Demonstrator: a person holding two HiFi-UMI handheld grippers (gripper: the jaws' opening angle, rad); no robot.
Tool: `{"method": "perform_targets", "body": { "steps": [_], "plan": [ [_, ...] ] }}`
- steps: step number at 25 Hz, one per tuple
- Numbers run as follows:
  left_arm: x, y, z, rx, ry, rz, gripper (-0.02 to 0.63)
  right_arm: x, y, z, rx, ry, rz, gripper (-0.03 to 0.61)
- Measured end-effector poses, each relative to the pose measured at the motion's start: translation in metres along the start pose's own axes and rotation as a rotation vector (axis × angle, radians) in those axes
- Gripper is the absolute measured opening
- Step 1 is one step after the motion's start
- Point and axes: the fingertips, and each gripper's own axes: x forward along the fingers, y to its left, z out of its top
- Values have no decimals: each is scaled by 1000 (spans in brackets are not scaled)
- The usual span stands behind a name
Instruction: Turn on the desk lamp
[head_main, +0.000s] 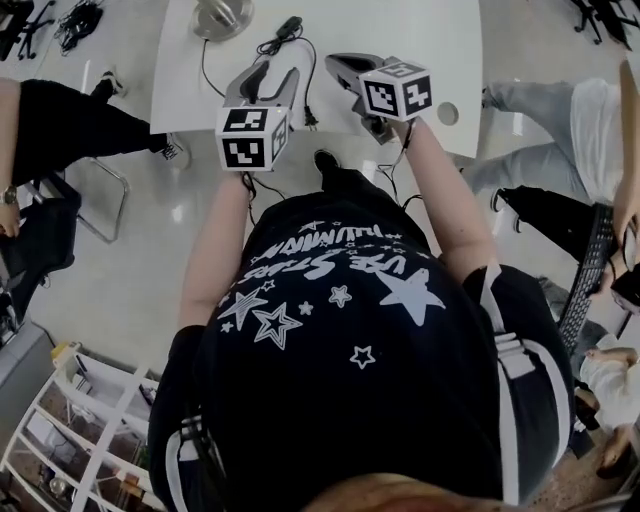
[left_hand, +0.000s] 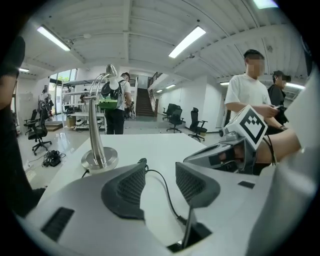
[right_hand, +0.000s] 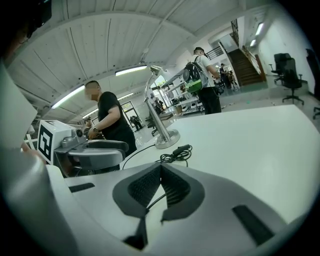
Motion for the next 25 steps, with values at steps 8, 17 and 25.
{"method": "perform_targets", "body": {
  "steps": [8, 17, 25],
  "plan": [
    [-35, -5, -30, -53, -32, -22, 189, -13, 39, -37, -7, -31, -21, 5],
    [-83, -40, -25, -87, -99, -73, 187, -62, 77, -50, -9, -95, -50, 5],
    [-95, -52, -22, -90, -161, -81, 184, -85, 77, -65, 10, -125, -72, 5]
  ]
}}
